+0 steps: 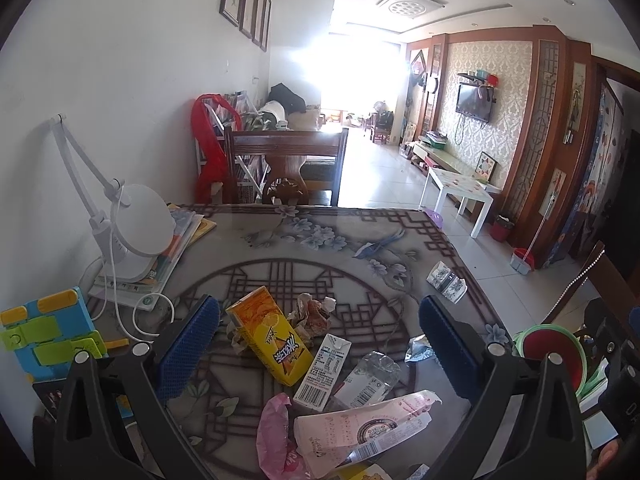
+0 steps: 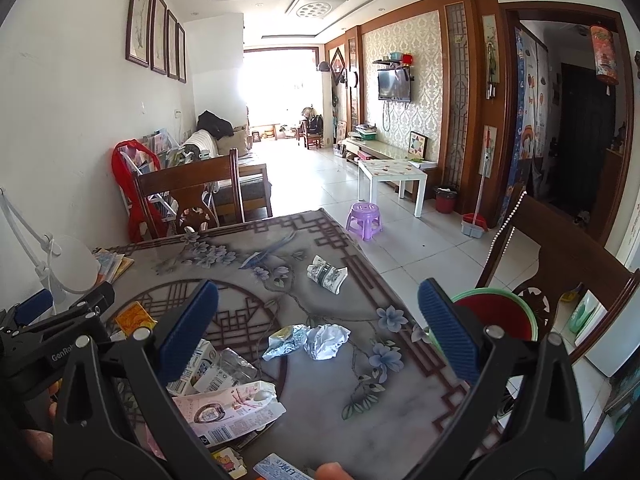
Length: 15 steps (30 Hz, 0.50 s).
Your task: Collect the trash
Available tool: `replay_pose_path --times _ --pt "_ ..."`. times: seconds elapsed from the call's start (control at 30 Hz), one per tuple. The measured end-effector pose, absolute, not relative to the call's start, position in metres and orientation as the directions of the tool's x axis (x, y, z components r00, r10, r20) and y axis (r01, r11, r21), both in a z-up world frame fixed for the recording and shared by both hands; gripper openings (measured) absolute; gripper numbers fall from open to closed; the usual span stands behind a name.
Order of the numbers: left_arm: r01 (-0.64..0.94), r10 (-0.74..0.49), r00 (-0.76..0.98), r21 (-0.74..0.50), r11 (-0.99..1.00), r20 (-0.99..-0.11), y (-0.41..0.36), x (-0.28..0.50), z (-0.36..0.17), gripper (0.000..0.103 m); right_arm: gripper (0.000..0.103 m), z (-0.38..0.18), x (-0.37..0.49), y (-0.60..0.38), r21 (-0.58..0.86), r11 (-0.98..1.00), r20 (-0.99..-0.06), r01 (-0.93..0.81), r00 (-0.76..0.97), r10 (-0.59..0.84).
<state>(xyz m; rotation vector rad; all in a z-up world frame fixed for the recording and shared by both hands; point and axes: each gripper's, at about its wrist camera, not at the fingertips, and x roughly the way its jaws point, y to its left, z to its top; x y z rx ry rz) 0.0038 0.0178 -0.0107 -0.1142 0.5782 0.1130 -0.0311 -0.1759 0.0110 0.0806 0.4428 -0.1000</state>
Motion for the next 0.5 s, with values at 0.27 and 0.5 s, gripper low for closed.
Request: replay_pose_path --times 0.27,0.5 --pt "-0.132 0.072 0.832 -0.071 0.989 -0.55 0.0181 0.0041 -0.0108 0.095 0.098 0.0126 -0.0328 -0.1756 0.06 0.992 -0.423 0.114 0.903 -0.079" --pt "-0.13 0.07 0.832 -0.07 0.989 -0.55 0.0173 0.0043 -0.0119 0.095 0.098 0.0127 -0.0338 -0.1786 0.078 0.99 -0.435 0.118 0.898 -0.072"
